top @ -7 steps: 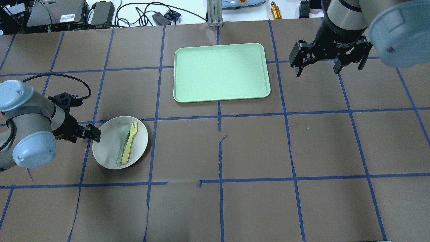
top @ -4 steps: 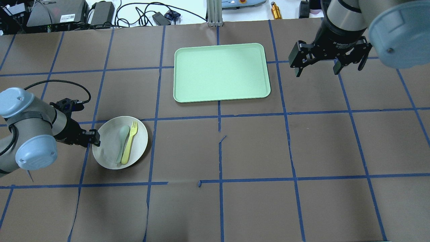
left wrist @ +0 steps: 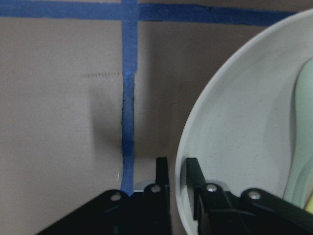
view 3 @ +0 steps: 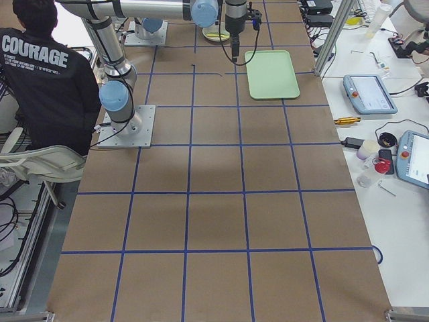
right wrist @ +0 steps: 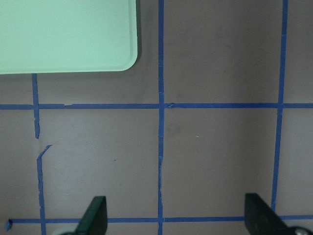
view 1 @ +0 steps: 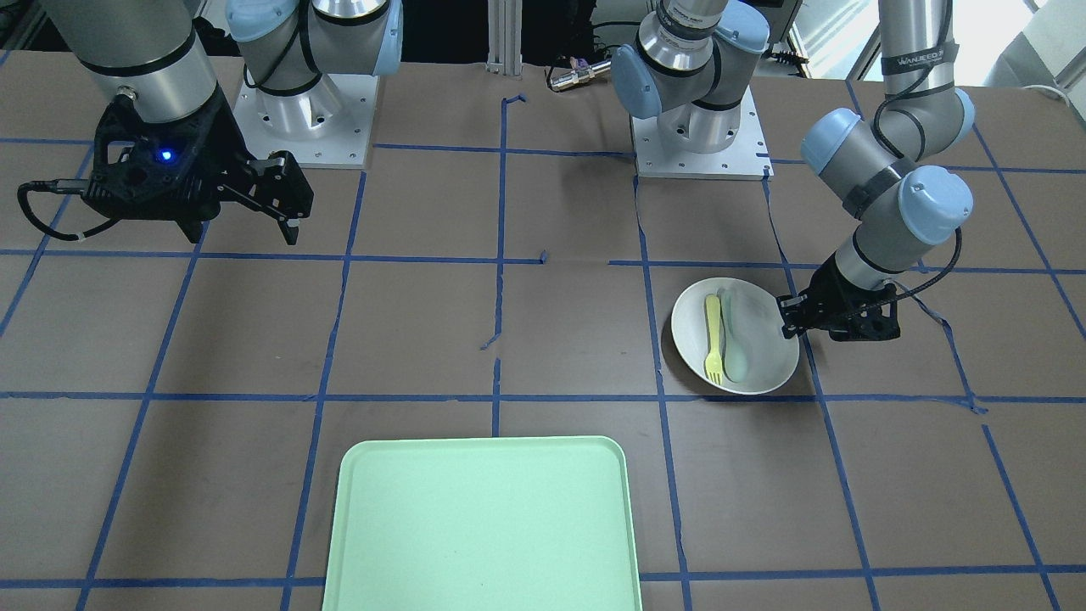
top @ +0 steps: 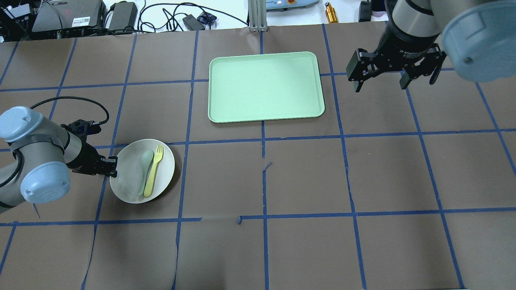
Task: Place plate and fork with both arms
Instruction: 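Close the left gripper on the plate rim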
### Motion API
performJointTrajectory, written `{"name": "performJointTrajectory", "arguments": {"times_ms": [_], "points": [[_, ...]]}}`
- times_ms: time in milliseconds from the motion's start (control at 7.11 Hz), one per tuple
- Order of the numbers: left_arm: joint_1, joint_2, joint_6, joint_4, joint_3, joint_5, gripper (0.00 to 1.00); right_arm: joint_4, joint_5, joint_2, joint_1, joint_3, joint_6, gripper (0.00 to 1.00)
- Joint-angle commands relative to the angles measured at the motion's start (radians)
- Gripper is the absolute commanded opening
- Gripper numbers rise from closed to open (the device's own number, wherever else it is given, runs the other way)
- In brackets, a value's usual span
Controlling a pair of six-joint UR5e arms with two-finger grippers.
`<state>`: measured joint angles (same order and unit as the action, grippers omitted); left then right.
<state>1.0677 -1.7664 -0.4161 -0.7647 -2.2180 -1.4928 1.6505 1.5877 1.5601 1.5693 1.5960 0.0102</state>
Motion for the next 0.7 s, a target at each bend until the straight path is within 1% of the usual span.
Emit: {"name": "performJointTrajectory", "arguments": {"times_ms": [0, 141, 281, 422, 562], "points": [[0.008, 0.014, 0.055, -0.016, 0.045, 0.093, 0.00, 0.000, 0.000, 0.001, 0.000, -0.001, 0.001, 1.00], [0.011, 0.024, 0.057, -0.106, 0.095, 0.190, 0.00, 0.000, 0.000, 0.000, -0.002, -0.001, 0.001, 1.00], [0.020, 0.018, 0.057, -0.154, 0.122, 0.291, 0.00, 0.003, 0.003, 0.000, -0.002, -0.004, -0.003, 1.00], [0.040, -0.007, 0.069, -0.175, 0.161, 0.380, 0.00, 0.003, 0.005, 0.000, -0.002, -0.004, -0.003, 1.00], [0.158, -0.036, 0.171, -0.191, 0.252, 0.382, 0.00, 0.003, 0.005, 0.000, -0.002, -0.004, -0.003, 1.00]]}}
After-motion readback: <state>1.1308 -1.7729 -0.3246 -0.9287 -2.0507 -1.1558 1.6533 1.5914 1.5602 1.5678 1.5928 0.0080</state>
